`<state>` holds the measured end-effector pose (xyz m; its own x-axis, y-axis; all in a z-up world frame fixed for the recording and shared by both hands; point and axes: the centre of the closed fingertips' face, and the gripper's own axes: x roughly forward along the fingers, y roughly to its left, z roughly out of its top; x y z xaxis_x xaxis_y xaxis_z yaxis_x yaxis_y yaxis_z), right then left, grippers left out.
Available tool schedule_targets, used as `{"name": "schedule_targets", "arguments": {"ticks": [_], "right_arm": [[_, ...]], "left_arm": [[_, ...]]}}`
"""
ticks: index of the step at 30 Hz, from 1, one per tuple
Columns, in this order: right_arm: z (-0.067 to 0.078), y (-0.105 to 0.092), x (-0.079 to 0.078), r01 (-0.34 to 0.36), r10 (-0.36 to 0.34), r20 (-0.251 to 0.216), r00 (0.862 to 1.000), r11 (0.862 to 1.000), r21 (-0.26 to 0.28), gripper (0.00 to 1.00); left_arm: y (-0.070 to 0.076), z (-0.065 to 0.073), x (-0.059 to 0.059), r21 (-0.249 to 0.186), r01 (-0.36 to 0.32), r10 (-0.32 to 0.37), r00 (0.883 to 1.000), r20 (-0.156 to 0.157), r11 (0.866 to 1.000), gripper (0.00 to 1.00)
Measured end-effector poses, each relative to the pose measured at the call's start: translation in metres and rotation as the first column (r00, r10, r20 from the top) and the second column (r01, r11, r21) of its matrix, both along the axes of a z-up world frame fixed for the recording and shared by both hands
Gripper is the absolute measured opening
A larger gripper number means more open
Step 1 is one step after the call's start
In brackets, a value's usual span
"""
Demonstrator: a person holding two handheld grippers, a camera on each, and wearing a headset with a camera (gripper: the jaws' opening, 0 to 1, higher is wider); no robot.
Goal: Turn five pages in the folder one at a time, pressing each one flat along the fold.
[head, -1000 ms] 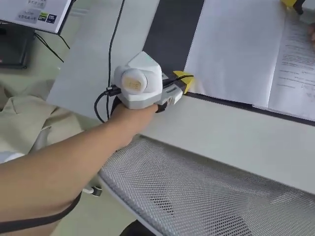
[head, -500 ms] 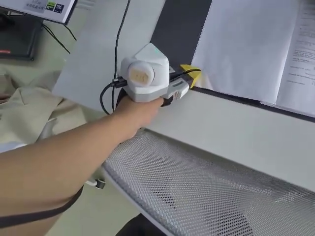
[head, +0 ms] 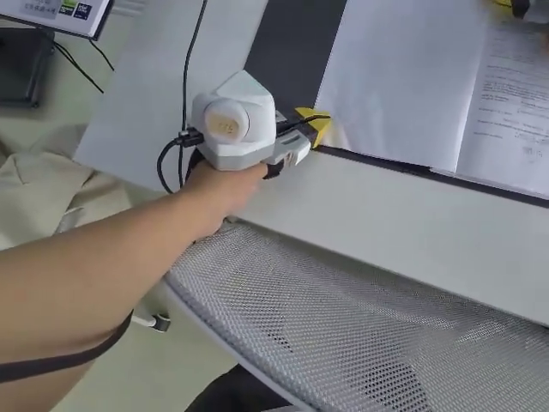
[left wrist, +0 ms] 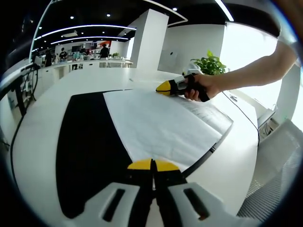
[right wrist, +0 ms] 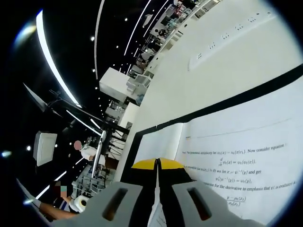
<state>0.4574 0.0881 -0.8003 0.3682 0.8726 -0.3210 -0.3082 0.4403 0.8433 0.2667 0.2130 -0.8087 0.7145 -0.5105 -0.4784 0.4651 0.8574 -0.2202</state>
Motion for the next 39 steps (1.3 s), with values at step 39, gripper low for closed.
{"name": "schedule_targets", "arguments": {"ticks": [39], "right_arm": [[0.013,0.008,-0.189,-0.186,0.191,-0.100,0.977,0.981,0.058,0.00]], "left_arm": [[-0.001,-0.002,-0.001,-0.011,-0.010,0.010,1.000,-0.003,1.000,0.00]]}}
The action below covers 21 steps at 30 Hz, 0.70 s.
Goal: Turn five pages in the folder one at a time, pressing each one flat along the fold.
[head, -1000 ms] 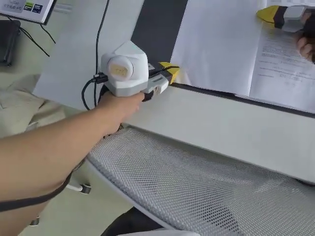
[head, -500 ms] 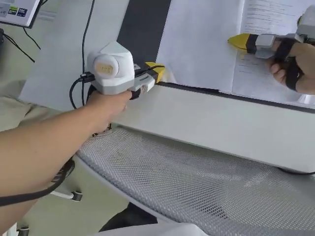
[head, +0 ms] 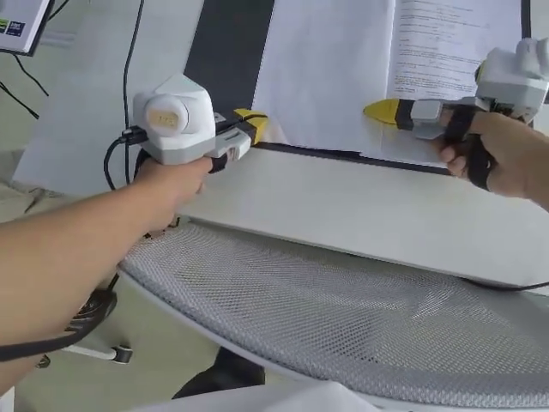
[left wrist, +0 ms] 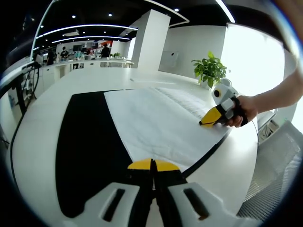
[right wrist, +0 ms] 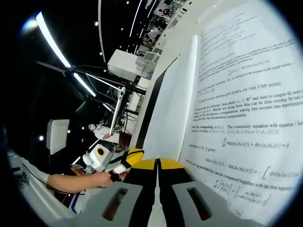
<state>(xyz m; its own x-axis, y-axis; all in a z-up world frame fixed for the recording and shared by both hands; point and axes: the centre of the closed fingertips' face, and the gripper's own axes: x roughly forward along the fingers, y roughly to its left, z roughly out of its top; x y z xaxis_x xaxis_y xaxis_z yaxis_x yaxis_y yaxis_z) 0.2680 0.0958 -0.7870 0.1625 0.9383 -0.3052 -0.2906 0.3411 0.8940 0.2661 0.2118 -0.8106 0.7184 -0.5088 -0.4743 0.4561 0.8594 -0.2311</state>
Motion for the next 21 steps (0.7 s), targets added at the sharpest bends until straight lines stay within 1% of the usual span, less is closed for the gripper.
{"name": "schedule_targets", "arguments": {"ticks": [1,3,8,11,15,16,18,21], "right_arm": [[-0.001,-0.001,-0.003,-0.009,0.009,0.005,1.000,1.000,-0.005,0.00],[-0.002,-0.002,-0.006,-0.006,0.006,-0.002,1.000,1.000,-0.008,0.00],[-0.005,-0.005,-0.022,-0.027,0.027,-0.017,0.999,1.000,-0.007,0.00],[-0.006,-0.007,-0.028,-0.028,0.028,-0.027,0.999,1.000,-0.003,0.00],[-0.006,-0.007,-0.034,-0.022,0.022,-0.029,0.999,1.000,-0.006,0.00],[-0.007,-0.007,-0.039,-0.035,0.035,-0.040,0.999,0.999,-0.006,0.00],[-0.009,-0.007,-0.045,-0.053,0.052,-0.036,0.998,0.998,-0.016,0.00],[-0.009,-0.008,-0.052,-0.048,0.047,-0.049,0.998,0.999,-0.010,0.00]], "left_arm": [[0.000,0.000,0.000,0.001,0.001,-0.001,1.000,0.000,1.000,0.00],[0.000,0.000,0.000,0.000,0.002,-0.002,1.000,0.001,1.000,0.00],[0.000,0.000,0.000,0.004,0.003,-0.003,1.000,0.000,1.000,0.00],[0.000,0.001,0.000,0.005,0.004,-0.004,1.000,0.000,1.000,0.00],[0.000,0.000,0.000,0.007,0.006,-0.006,1.000,0.000,1.000,0.00],[0.000,0.000,0.000,0.007,0.006,-0.006,1.000,0.000,1.000,0.00],[0.000,0.001,0.000,0.007,0.007,-0.007,1.000,0.001,1.000,0.00],[-0.001,0.001,0.000,0.011,0.009,-0.009,1.000,0.000,1.000,0.00]]}}
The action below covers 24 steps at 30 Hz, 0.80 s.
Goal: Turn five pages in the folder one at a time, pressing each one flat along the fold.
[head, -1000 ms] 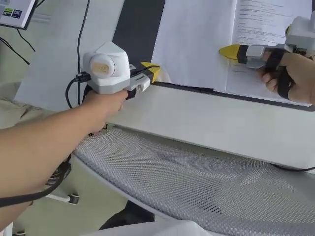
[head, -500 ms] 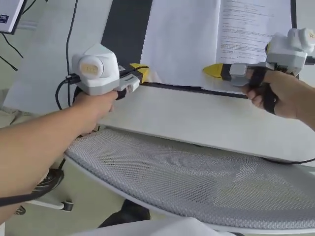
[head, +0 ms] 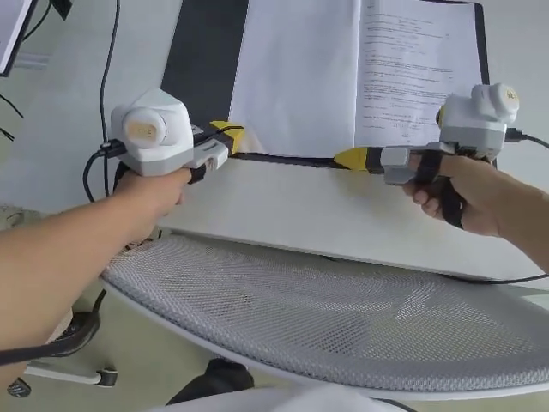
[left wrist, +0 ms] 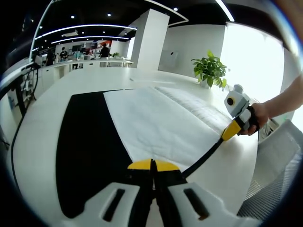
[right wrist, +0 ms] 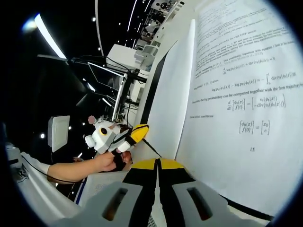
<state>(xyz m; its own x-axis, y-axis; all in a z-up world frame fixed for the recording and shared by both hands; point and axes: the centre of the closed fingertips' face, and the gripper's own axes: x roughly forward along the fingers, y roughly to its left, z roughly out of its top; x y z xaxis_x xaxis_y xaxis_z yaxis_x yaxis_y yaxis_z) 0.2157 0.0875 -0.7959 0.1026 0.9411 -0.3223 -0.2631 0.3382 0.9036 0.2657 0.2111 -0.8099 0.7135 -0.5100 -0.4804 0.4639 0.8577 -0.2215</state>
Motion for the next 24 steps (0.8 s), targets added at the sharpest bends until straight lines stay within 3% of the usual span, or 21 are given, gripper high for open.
{"name": "schedule_targets", "arguments": {"ticks": [3,8,13,15,18,24], "right_arm": [[0.006,-0.001,-0.004,0.024,-0.024,-0.005,1.000,1.000,0.017,0.00],[0.028,-0.004,-0.011,0.065,-0.066,0.030,0.997,0.997,0.052,0.00],[0.050,-0.014,-0.014,0.106,-0.111,0.106,0.988,0.993,0.053,0.03],[0.060,-0.021,-0.012,0.137,-0.144,0.160,0.976,0.989,0.055,0.08],[0.071,-0.033,-0.014,0.163,-0.170,0.192,0.967,0.985,0.056,0.10],[0.081,-0.064,-0.013,0.269,-0.268,0.252,0.930,0.963,0.031,0.17]], "left_arm": [[0.000,0.000,0.000,-0.003,-0.001,0.001,1.000,-0.006,1.000,0.00],[0.000,0.001,0.000,-0.021,-0.010,0.010,0.999,-0.030,1.000,0.00],[0.001,0.000,0.000,-0.060,-0.026,0.021,0.996,-0.082,0.998,0.01],[-0.002,0.002,-0.004,-0.079,-0.021,0.013,0.994,-0.106,0.997,0.07],[-0.004,0.007,-0.010,-0.077,-0.004,-0.004,0.994,-0.111,0.997,0.12],[-0.007,0.033,-0.025,-0.095,0.014,-0.023,0.996,-0.086,0.995,0.21]]}}
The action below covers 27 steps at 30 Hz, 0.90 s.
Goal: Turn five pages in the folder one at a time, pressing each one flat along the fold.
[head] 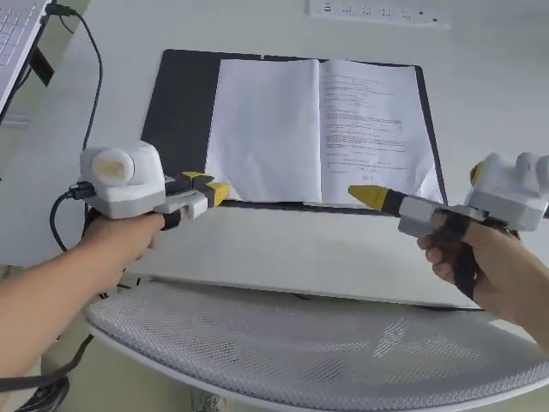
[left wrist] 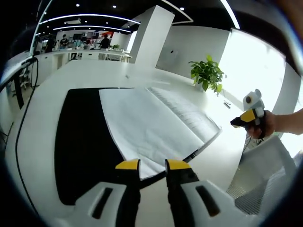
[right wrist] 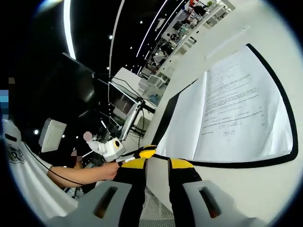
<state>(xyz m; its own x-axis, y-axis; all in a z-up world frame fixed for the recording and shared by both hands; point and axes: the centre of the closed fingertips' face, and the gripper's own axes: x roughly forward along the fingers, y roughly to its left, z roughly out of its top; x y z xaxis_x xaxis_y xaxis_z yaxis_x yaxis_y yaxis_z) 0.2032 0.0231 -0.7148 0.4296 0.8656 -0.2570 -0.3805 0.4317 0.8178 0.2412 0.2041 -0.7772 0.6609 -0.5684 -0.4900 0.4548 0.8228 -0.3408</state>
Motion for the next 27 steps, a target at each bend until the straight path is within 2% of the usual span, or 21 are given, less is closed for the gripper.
{"name": "schedule_targets", "arguments": {"ticks": [1,3,5,7,9,12,17,19,21,27], "right_arm": [[-0.001,-0.004,-0.001,0.009,-0.009,0.004,1.000,1.000,-0.017,0.19],[-0.003,-0.014,-0.002,0.029,-0.026,0.036,0.999,0.997,-0.074,0.22],[-0.003,-0.024,-0.004,0.049,-0.042,0.057,0.997,0.991,-0.128,0.28],[-0.002,-0.033,-0.005,0.065,-0.046,0.101,0.994,0.978,-0.196,0.34],[0.001,-0.040,-0.007,0.089,-0.064,0.112,0.992,0.971,-0.224,0.37],[0.009,-0.048,-0.013,0.112,-0.083,0.131,0.988,0.967,-0.230,0.41],[0.019,-0.062,-0.022,0.152,-0.126,0.131,0.983,0.966,-0.210,0.40],[0.028,-0.066,-0.022,0.168,-0.141,0.144,0.979,0.966,-0.198,0.40],[0.034,-0.072,-0.024,0.174,-0.143,0.156,0.977,0.963,-0.208,0.41],[0.037,-0.090,-0.030,0.193,-0.153,0.175,0.973,0.950,-0.244,0.45]], "left_arm": [[-0.001,0.004,-0.002,-0.002,0.003,-0.003,1.000,0.000,1.000,0.22],[-0.001,0.015,-0.007,0.003,0.008,-0.008,1.000,0.022,1.000,0.24],[0.001,0.022,-0.013,0.011,0.009,-0.009,1.000,0.012,1.000,0.28],[0.003,0.028,-0.018,0.022,0.007,-0.007,1.000,0.006,1.000,0.36],[0.007,0.032,-0.024,0.030,0.005,-0.004,1.000,-0.007,1.000,0.39],[0.012,0.040,-0.034,0.045,0.005,-0.006,1.000,0.008,0.999,0.40],[0.023,0.050,-0.052,0.051,-0.003,0.002,1.000,0.017,0.999,0.43],[0.026,0.057,-0.056,0.035,-0.012,0.011,1.000,0.016,0.999,0.43],[0.027,0.062,-0.059,0.028,-0.019,0.019,1.000,0.017,0.999,0.44],[0.026,0.076,-0.068,0.032,-0.008,0.008,1.000,0.019,0.999,0.47]]}}
